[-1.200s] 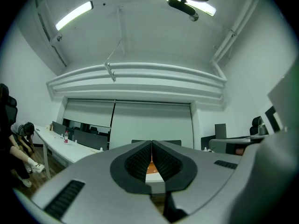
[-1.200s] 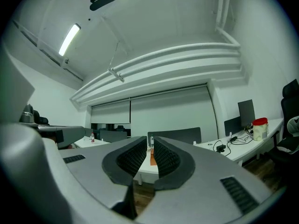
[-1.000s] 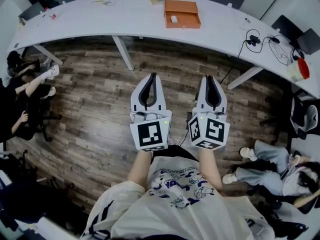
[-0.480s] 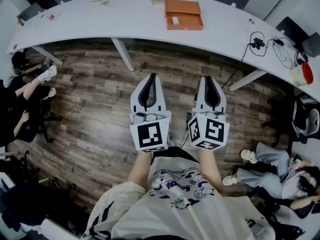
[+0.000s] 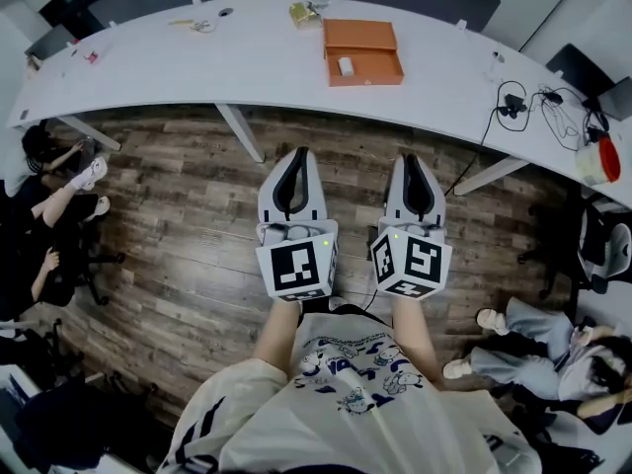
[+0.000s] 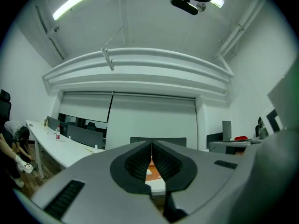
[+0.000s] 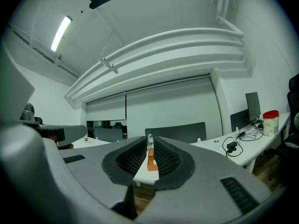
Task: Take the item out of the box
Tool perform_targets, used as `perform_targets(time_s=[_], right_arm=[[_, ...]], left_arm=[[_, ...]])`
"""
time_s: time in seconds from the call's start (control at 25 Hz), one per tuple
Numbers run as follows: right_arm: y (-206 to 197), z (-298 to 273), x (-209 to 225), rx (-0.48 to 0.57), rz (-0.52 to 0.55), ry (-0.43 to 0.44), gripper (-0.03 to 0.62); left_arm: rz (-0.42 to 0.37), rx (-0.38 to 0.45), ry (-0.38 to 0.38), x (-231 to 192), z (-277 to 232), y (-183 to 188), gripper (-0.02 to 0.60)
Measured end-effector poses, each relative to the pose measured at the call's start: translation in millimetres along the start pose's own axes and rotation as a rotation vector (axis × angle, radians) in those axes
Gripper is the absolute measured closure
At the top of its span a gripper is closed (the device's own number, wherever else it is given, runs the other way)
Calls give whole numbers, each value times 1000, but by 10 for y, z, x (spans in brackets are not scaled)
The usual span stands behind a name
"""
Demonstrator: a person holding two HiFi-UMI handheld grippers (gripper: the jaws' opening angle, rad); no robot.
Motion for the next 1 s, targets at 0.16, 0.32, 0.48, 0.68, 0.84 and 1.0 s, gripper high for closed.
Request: perform_targets(time_s=[0.16, 0.32, 0.48, 0.68, 0.84, 1.0], right_arm=[[40, -304, -17, 11, 0, -15, 533], [35, -583, -31, 16, -3, -33, 533], [20, -848, -85, 21, -7, -42, 532], [-28, -1103, -146, 22, -18, -47, 533], [-80, -1224, -187, 10, -11, -57, 533], [-112, -1338, -187, -5, -10, -67, 533]], left_arm=[[-5, 7, -17, -120, -325, -10, 561], [-1, 9, -31, -225, -609, -57, 561], [-3, 16, -48, -338, -859, -83, 561], [-8, 23, -68, -455, -1075, -141, 561], [1, 12, -74, -542, -1198, -218, 561], [7, -4, -77, -584, -1312, -286, 561]])
Point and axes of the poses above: the fingertips, and each gripper's own axes: z backward along the fingers, x to its right, y out of its top, the point moved 6 cm from there along z, backward along the fingers, and after that the axes turned 14 degrees about -z, right-handed, at the moved point
